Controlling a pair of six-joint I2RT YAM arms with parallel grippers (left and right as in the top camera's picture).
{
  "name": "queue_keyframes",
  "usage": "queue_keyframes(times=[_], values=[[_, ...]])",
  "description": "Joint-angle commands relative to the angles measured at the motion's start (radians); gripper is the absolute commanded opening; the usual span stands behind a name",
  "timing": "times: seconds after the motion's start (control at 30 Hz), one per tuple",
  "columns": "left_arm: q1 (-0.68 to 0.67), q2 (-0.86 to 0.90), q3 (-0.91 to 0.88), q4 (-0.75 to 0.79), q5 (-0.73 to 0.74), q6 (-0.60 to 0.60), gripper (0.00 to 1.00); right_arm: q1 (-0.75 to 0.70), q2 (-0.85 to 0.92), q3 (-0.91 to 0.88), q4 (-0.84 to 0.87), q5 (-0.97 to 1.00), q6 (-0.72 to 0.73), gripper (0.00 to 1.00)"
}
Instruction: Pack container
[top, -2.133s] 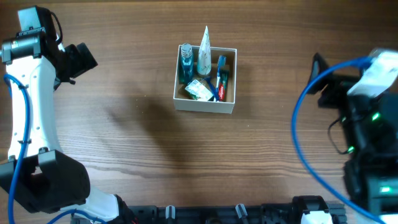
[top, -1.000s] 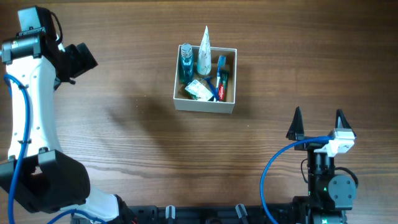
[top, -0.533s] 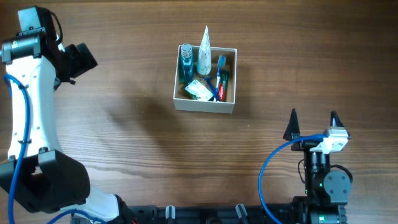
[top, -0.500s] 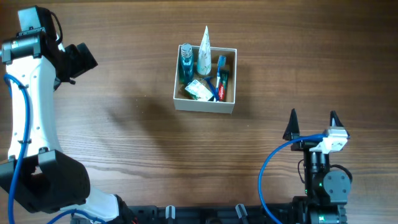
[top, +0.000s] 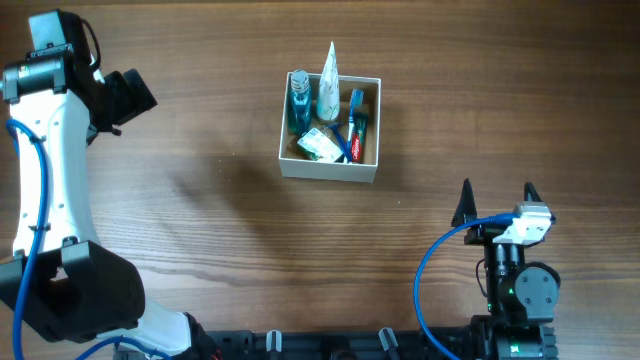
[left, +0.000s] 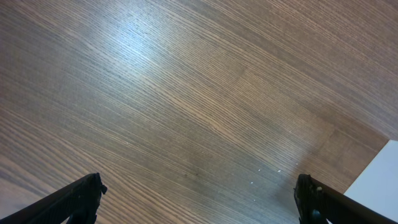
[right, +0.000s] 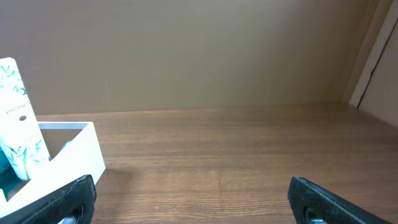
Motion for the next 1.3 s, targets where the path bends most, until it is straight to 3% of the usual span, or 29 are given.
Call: queue_keyframes(times=[0.0, 1.03, 1.27], values=[[0.003, 0.003, 0.007, 0.000, -0.002, -0.005, 1.00, -0.005, -0.014, -0.003, 0.002, -0.015, -0.006, 1.00], [0.003, 0.003, 0.008, 0.000, -0.002, -0.005, 1.00, -0.005, -0.008, -0.003, 0.002, -0.015, -0.006, 1.00], [-0.002, -0.064, -0.001, 0.006, -0.010, 0.006, 1.00, -0.005, -0.008, -0.003, 0.002, -0.015, -0.006, 1.00]])
